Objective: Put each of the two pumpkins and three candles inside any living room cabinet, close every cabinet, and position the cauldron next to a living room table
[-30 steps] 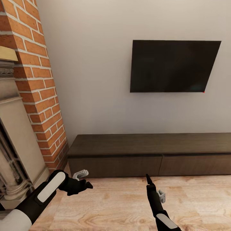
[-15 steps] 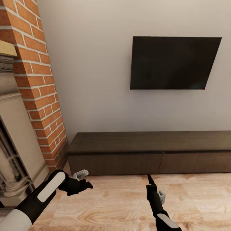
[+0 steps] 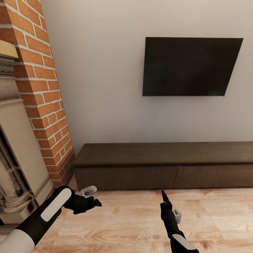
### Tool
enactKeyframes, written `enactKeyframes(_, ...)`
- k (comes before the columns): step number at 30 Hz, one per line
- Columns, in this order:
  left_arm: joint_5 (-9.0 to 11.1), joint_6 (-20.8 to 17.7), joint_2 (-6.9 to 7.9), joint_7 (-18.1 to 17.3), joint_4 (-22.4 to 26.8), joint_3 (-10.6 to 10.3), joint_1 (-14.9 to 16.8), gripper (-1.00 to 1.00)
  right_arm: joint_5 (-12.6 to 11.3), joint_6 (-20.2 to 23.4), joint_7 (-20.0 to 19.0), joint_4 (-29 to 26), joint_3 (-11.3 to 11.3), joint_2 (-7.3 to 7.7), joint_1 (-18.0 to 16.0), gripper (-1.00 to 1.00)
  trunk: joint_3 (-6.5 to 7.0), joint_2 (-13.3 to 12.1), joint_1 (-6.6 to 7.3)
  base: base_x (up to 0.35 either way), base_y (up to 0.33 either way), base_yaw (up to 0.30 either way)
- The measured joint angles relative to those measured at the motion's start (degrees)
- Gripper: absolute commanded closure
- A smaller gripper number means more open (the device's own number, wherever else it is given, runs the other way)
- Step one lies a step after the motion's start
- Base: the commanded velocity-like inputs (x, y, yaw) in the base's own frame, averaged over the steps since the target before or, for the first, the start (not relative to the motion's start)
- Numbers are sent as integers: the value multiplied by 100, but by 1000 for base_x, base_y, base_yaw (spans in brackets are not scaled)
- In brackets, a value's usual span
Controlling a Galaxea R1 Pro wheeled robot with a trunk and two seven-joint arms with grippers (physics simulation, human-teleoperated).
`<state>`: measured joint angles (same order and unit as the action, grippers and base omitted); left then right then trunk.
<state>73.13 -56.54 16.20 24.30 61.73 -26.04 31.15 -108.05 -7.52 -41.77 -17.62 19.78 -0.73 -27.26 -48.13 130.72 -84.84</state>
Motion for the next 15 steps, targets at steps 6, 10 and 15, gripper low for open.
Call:
enactKeyframes(6, 0, 0, -7, 0, 0, 0, 0, -100, 3, -8, 8, 10, 2, 0, 2, -100, -108, 241, -132, 0, 0, 0)
enactKeyframes(10, 0, 0, -8, 0, 0, 0, 0, -100, -5, -9, 11, 120, -2, 0, -1, -100, -180, 401, -220, 0, 0, 0)
enactKeyframes(15, -1, 0, -4, -1, 0, 5, 0, -100, -6, -9, 11, 138, -3, 0, 0, -100, -269, 602, -330, 0, 0, 0)
